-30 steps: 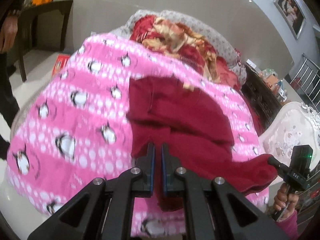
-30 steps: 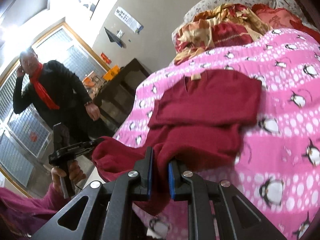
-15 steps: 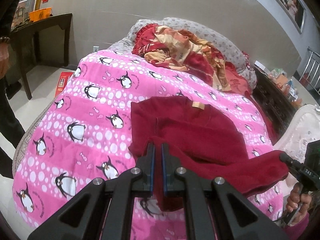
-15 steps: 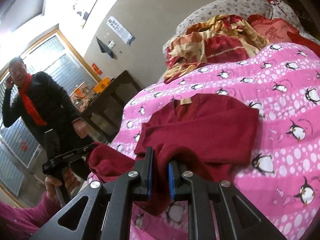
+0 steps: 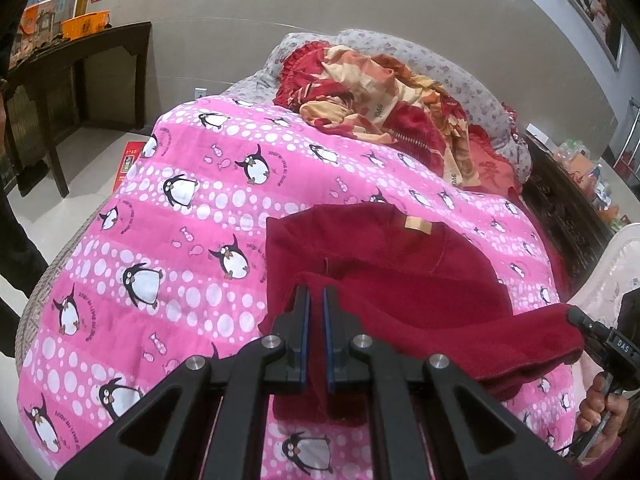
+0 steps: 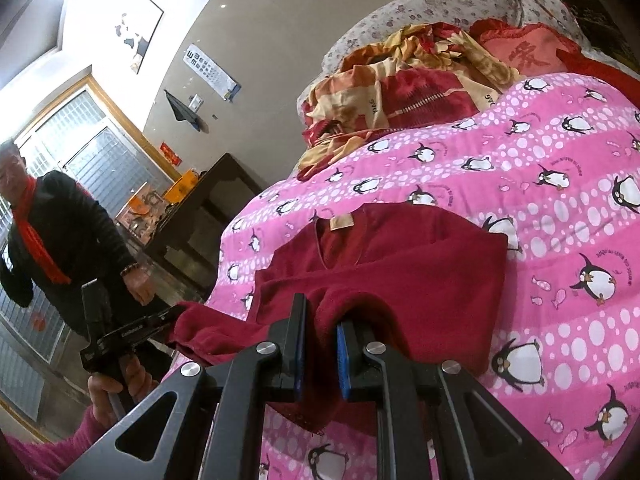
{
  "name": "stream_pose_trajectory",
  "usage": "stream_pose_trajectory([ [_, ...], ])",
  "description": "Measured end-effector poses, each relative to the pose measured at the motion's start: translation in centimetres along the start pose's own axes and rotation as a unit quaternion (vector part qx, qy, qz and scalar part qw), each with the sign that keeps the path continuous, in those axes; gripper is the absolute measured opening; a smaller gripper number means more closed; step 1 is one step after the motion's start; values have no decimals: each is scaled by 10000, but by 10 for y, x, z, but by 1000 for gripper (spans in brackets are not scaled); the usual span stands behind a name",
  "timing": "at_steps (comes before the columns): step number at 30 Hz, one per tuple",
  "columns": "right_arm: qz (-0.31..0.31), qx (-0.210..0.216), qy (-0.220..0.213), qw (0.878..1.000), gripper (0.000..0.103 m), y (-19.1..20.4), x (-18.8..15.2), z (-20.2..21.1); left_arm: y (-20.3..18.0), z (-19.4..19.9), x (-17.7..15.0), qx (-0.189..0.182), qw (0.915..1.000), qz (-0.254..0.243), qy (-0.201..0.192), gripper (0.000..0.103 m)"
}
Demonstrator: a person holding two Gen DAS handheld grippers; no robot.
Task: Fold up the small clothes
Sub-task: 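Lift the hem with both grippers and carry it toward the collar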
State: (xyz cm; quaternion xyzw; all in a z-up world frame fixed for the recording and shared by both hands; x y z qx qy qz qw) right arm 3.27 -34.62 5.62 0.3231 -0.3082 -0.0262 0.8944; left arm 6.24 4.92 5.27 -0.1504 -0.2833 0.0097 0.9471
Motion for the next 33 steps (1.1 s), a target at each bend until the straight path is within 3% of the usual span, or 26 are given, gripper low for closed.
stream_pose_trajectory([
  [15, -320, -271, 12, 9991, 14, -33, 40, -37, -6, -53, 41, 215, 9996, 16, 205, 6],
  [33, -985, -431, 335, 9936, 14, -95, 77, -99, 5, -140, 77, 416, 9965, 201, 700, 6],
])
Point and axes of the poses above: each gripper's, at about its wrist camera, not at the fingertips, and z roughly against the way its jaws point, y to its left, x to its top, the point moved 2 cm from there along -z, roughly the way its jaws point, and after that the axes turned 9 degrees about y, right-handed, at the moved point
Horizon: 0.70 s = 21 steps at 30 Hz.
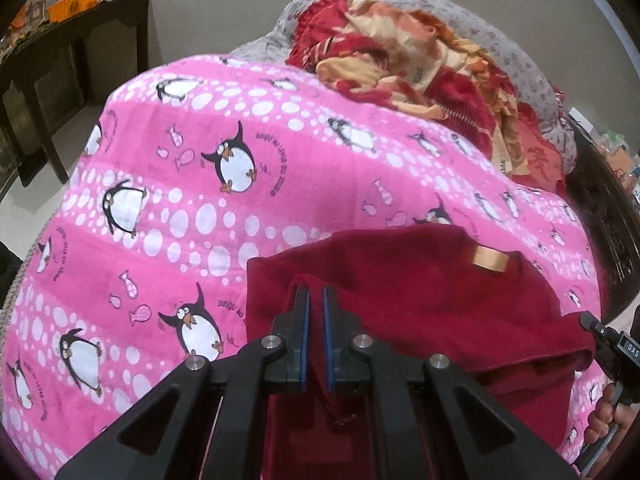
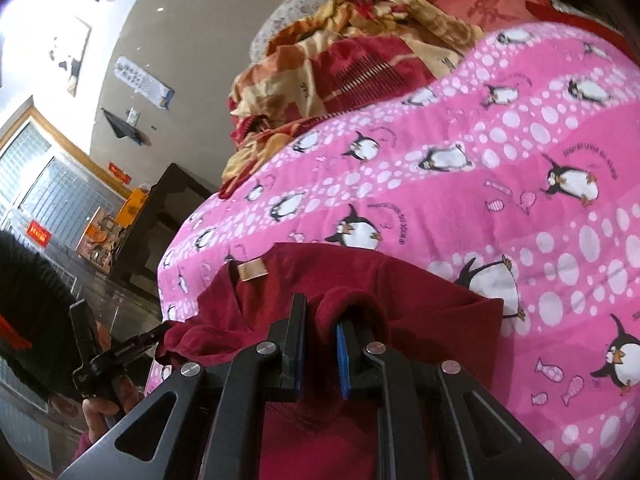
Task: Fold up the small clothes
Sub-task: 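Lift the hem with both grippers and carry it toward the collar, then lay the hem near the collar and open both grippers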
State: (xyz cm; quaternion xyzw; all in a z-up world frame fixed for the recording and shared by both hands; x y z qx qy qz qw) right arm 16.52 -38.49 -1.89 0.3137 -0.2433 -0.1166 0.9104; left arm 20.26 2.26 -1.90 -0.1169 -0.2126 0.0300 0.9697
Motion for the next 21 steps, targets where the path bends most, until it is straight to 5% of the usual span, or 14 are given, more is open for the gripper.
stream_pose_trajectory([
  [8, -427, 82, 102, 9990, 15, -21, 0, -9, -6, -16, 3, 99, 9997, -212, 90, 7],
  [11, -365, 81, 73, 9993, 17, -16, -3, 0, -9, -10, 4, 51, 9997, -253, 28, 29],
  [13, -146, 36, 54, 9999, 19, -6, -7, 9, -9, 0, 4, -49, 9996, -239, -148, 57],
  [21, 358, -217, -87, 9991, 20, 10, -28, 45, -11, 29, -19, -37, 9987, -373, -341, 58],
])
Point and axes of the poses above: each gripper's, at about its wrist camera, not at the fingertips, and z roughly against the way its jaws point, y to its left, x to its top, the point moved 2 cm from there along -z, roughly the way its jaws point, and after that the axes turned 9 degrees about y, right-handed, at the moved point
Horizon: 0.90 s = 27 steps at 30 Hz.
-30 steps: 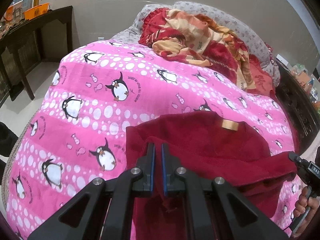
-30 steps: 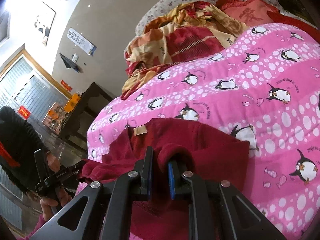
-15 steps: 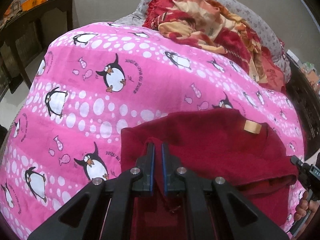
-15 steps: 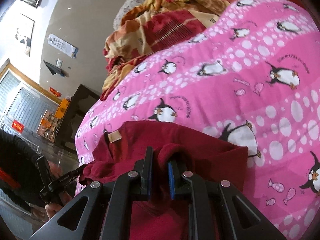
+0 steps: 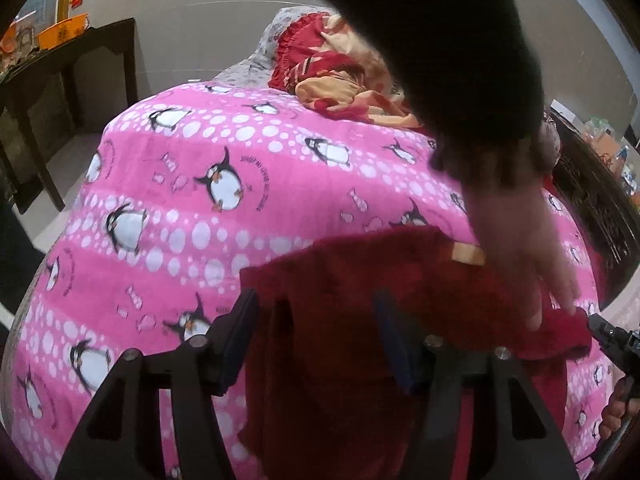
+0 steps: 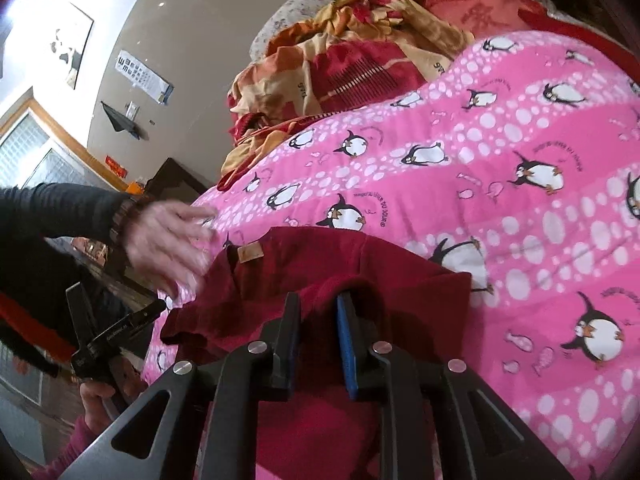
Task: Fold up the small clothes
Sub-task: 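Lay the hem near the collar and open both grippers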
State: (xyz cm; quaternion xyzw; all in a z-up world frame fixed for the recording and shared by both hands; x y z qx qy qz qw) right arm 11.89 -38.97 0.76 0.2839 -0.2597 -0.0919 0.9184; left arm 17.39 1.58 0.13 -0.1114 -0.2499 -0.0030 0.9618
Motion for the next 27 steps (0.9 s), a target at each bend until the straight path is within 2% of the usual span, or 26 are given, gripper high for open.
stream_pose_trajectory([
  [2, 79, 49, -2, 10000, 23, 3, -8, 9, 1, 8, -12, -79, 10000, 29, -28, 59],
  [5, 231, -3, 90, 9997, 31, 7, -26, 18, 3, 17, -31, 80, 9999, -8, -100, 59],
  [10, 463, -195, 232, 9985, 31, 12, -65, 26, -5, 32, -68, 317, 9989, -290, -170, 60],
  [13, 520, -264, 238, 9980, 31, 14, -87, 30, -8, 39, -90, 310, 9989, -336, -142, 63],
  [17, 633, -333, 309, 9970, 38, 19, -105, 31, -11, 46, -115, 252, 9988, -409, -42, 66],
  [20, 712, -379, 439, 9958, 38, 23, -106, 22, -15, 46, -119, 278, 9983, -503, -19, 68],
  [27, 1122, -422, 633, 9908, 38, 46, -83, -18, -15, 30, -99, 308, 9984, -474, 19, 70],
])
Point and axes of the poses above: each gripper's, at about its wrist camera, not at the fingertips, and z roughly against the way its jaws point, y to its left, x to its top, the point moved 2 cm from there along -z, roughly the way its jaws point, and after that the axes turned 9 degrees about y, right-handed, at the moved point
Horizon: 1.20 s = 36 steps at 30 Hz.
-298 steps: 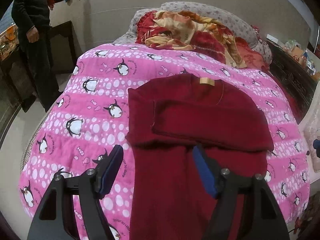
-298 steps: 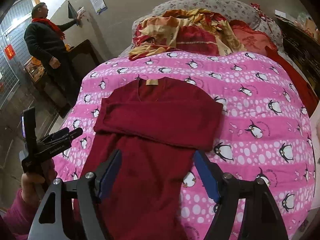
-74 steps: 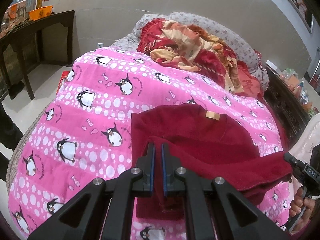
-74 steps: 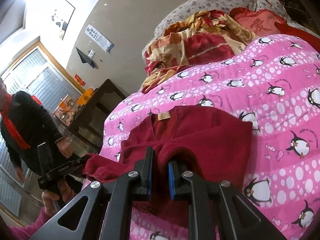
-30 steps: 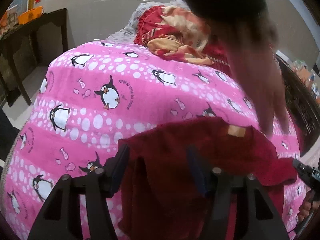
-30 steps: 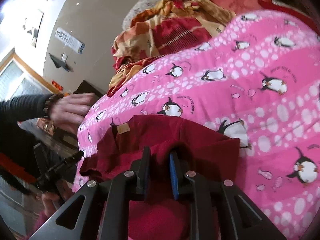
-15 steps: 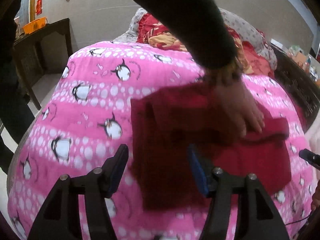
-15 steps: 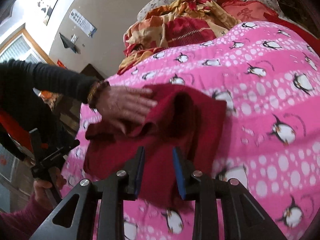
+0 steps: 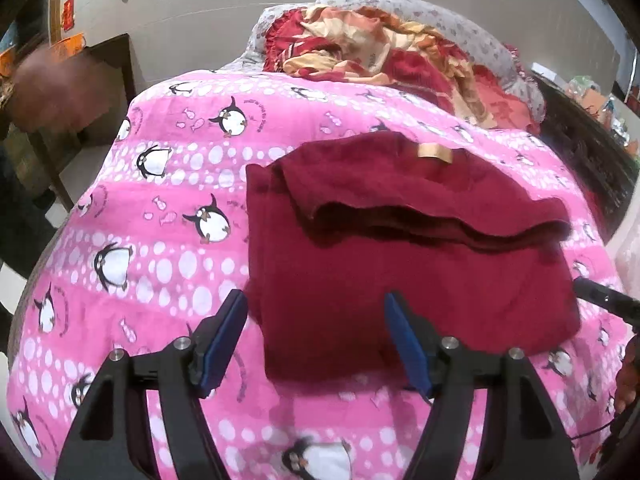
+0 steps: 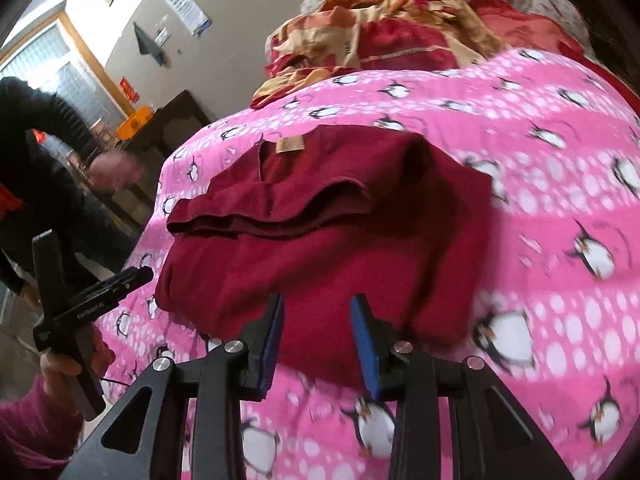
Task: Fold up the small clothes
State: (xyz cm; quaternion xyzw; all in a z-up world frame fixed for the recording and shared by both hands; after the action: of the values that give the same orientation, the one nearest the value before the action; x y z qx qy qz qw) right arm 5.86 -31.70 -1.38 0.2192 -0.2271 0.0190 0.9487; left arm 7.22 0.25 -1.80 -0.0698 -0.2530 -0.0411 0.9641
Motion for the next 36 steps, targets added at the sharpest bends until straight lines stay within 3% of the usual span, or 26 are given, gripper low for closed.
stream_pose_trajectory([
  [2, 37, 116, 197, 9997, 38, 0, 12, -15, 1, -11, 10, 24, 10000, -38, 57, 70],
  [5, 9, -48, 398, 9992, 38, -7, 34, -39, 6, -32, 29, 130, 9997, -33, 193, 70],
  [11, -67, -64, -63, 9999, 38, -15, 87, -42, 17, -59, 76, 120, 9994, 112, 296, 70],
  [15, -157, -142, -362, 9991, 38, -19, 117, -47, 25, -64, 110, -12, 9993, 348, 127, 70],
  [21, -684, -301, -263, 9969, 39, -48, 139, -72, 33, -78, 132, -191, 9974, 653, 215, 71],
  [24, -893, -212, -392, 9950, 40, -57, 138, -57, 42, -77, 136, -530, 9936, 944, 307, 76],
  [28, -861, -262, -669, 9937, 57, -55, 123, -19, 48, -60, 134, -827, 9904, 1072, 291, 79],
  [30, -687, -415, -626, 9948, 60, -50, 109, -4, 50, -45, 129, -902, 9905, 1014, 213, 79],
  [34, -425, -668, -378, 9961, 67, -43, 64, 16, 53, -25, 116, -1038, 9906, 885, 80, 96],
  [36, -378, -727, -183, 9965, 67, -44, 46, 17, 53, -22, 113, -1025, 9914, 806, 138, 96],
])
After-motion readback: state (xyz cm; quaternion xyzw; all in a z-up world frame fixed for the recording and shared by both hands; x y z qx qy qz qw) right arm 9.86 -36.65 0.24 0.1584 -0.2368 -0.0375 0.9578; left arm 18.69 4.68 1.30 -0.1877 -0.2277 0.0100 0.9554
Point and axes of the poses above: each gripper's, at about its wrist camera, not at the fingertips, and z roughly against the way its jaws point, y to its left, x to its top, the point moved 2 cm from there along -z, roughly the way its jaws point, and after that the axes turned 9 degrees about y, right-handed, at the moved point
